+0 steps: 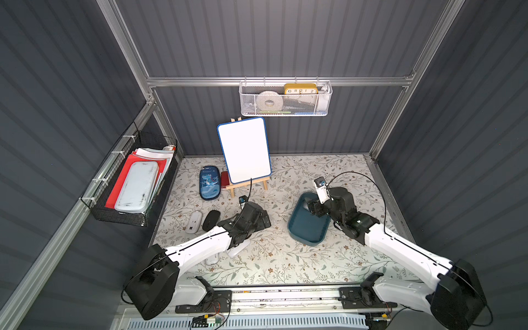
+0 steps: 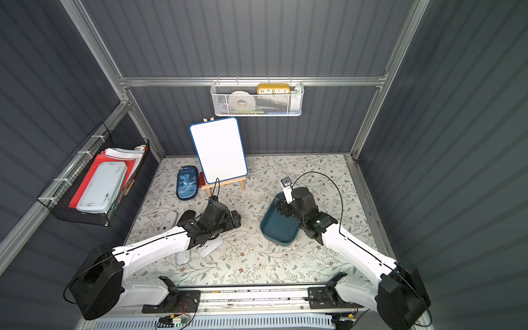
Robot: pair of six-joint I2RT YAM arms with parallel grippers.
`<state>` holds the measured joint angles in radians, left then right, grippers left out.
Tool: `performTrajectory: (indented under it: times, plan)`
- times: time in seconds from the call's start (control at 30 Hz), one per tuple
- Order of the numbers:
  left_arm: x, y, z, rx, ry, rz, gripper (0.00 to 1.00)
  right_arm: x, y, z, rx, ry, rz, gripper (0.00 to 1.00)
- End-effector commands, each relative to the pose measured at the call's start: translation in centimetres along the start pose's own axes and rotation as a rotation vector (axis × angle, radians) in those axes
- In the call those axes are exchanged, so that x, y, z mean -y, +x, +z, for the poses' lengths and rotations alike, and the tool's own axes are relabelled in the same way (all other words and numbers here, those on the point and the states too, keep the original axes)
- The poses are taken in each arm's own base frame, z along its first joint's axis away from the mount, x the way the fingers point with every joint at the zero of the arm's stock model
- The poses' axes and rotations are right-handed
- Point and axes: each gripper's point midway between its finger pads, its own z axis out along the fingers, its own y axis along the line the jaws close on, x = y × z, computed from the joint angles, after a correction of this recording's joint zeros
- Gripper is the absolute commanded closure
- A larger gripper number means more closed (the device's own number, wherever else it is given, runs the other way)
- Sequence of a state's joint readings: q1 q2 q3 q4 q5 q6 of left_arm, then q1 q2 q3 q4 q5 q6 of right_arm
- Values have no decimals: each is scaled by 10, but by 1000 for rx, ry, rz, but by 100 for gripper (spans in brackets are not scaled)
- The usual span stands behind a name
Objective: Put the mouse in the storage box
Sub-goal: Place the mouse in the storage box, then pick up the mouse from the center of the board.
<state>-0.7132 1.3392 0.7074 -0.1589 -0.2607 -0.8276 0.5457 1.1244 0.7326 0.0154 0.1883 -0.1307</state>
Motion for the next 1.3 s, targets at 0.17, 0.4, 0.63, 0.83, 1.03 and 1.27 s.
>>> performTrajectory:
  times: [0.17, 0.4, 0.63, 0.83, 1.03, 1.27]
  plan:
    - [-43, 30, 12, -122, -88, -142, 1, -13, 8, -8, 10, -75, 55, 9]
    - [-47, 52, 1, -170, -28, -223, 1, -14, 5, -11, 16, -88, 70, 9]
    - [-41, 46, -6, -162, -13, -235, 1, -16, 1, -15, 34, -104, 83, 9]
    - [-36, 36, -28, -143, -56, -317, 1, -20, -4, -21, 51, -135, 103, 9]
    - [-19, 8, -61, -89, -23, -555, 1, -25, -5, -22, 58, -167, 118, 8]
    - [-38, 5, -66, -45, -145, -849, 1, -27, -6, -25, 64, -179, 127, 8]
